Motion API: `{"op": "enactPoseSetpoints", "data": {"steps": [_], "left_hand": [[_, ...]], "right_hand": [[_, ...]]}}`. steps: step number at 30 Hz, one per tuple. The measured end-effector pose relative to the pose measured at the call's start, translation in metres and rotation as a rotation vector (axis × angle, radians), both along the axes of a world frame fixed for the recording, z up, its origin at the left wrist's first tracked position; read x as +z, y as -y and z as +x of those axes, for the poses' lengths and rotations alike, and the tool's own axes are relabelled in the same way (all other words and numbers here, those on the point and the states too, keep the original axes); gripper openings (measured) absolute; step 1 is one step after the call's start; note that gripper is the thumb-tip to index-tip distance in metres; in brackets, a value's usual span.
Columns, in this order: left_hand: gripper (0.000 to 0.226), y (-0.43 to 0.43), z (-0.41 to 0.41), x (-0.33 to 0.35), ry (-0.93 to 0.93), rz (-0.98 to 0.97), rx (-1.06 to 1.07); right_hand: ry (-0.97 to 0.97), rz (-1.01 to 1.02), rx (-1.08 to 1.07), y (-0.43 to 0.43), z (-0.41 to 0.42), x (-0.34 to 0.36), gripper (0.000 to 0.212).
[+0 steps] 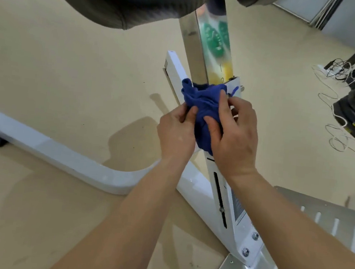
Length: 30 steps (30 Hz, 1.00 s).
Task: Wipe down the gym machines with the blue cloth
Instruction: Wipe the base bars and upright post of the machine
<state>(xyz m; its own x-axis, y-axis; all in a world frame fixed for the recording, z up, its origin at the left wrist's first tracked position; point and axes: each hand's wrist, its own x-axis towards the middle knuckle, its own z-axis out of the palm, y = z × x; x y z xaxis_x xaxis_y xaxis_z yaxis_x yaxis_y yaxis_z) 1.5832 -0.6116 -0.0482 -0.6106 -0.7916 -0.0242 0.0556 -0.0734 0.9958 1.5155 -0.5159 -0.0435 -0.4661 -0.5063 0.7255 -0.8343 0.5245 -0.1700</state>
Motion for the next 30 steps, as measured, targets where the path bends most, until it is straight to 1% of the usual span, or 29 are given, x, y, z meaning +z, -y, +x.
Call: {"op": "enactPoseSetpoints", "data": {"steps": [1,3,5,7,10,13,16,20,22,24,26,30], "left_hand": [[0.019,-0.009,0.004,-0.009,0.035,-0.003,-0.032],[0.020,-0.025,0.013,-0.018,0.046,0.013,-0.081],[0.026,-0.031,0.018,-0.017,0.039,0.036,-0.086],[0.027,-0.028,0.017,-0.015,0.046,0.046,-0.077],[0.024,-0.015,0.013,-0.001,0.028,0.091,-0.002],[0.027,0.000,0.007,0.021,-0.062,0.159,0.100],[0.025,0.016,0.000,0.040,-0.130,0.155,0.161],[0.025,0.034,-0.009,0.057,-0.155,0.206,0.167],[0.026,0.043,-0.017,0.064,-0.142,0.176,0.165],[0.020,0.049,-0.024,0.070,-0.144,0.151,0.168],[0.015,0.056,-0.030,0.075,-0.177,0.145,0.198],[0.020,0.073,-0.037,0.082,-0.235,0.096,0.226]], "right_hand": [[0.013,0.018,-0.009,-0.011,0.004,-0.011,0.048],[0.077,0.052,-0.036,-0.037,0.017,-0.035,0.052],[0.169,0.080,-0.084,-0.057,0.031,-0.049,0.056],[0.224,0.086,-0.113,-0.061,0.035,-0.050,0.060],[0.225,0.026,-0.062,-0.036,0.030,-0.024,0.053],[0.212,-0.025,-0.014,-0.008,0.019,0.007,0.049],[0.257,-0.076,0.012,0.012,0.018,0.038,0.044],[0.363,-0.133,0.057,0.033,0.016,0.070,0.036],[0.353,-0.097,0.028,0.044,0.009,0.080,0.028],[0.329,-0.084,0.011,0.055,0.003,0.089,0.024],[0.315,-0.104,0.012,0.066,0.000,0.097,0.022],[0.308,-0.181,0.008,0.082,-0.004,0.108,0.020]]}}
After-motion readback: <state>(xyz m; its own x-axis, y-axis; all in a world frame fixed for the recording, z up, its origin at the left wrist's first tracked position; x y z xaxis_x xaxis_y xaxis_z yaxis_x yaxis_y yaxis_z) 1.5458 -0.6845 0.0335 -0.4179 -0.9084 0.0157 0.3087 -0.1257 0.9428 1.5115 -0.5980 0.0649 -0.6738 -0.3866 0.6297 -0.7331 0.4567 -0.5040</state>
